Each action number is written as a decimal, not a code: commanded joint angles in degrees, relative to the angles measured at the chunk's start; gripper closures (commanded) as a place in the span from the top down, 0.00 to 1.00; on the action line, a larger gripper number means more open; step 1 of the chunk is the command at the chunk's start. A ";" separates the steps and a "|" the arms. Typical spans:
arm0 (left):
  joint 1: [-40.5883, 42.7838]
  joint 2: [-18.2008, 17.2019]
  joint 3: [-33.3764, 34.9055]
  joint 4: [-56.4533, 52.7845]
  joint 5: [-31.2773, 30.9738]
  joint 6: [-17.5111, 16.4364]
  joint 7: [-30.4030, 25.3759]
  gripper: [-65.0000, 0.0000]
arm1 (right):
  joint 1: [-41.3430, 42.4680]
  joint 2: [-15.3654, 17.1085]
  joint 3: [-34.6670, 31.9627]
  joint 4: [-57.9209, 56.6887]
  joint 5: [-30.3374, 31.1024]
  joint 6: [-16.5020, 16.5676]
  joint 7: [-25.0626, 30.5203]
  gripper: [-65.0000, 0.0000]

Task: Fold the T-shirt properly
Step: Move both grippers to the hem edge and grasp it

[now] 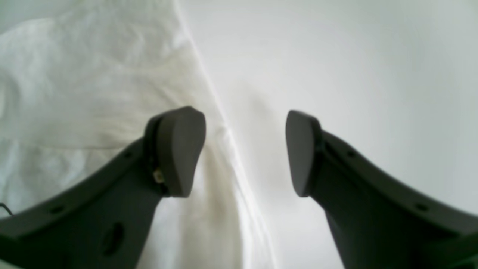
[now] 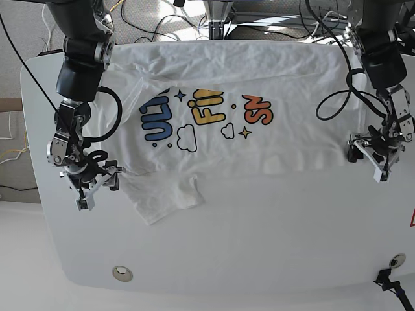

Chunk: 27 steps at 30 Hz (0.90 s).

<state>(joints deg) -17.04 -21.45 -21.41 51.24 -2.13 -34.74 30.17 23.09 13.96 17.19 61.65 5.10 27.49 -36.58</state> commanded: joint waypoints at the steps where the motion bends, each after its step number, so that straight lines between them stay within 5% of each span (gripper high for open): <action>1: -0.76 -0.22 1.15 0.58 0.24 -0.82 0.90 0.58 | 1.74 0.77 0.17 0.90 0.92 0.43 1.28 0.56; 5: -0.76 -0.22 1.32 0.58 0.24 -0.82 0.90 0.34 | 1.92 0.77 0.17 0.90 0.92 0.51 1.37 0.56; 9: -0.76 -0.22 1.41 0.67 0.24 -0.82 0.90 0.22 | 3.94 0.68 0.08 -2.09 1.01 0.51 1.46 0.56; 19: -0.15 -0.22 1.41 3.57 0.24 -0.82 0.90 0.21 | 11.33 0.33 0.08 -21.08 0.92 0.16 11.92 0.56; 27: -0.15 -0.31 1.41 3.57 0.24 -0.82 0.90 0.21 | 11.06 -3.71 0.00 -21.52 0.57 0.16 12.36 0.56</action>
<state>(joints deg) -16.19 -20.75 -19.97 53.98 -2.15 -35.44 30.57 32.36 10.37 17.21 39.27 4.93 27.07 -24.93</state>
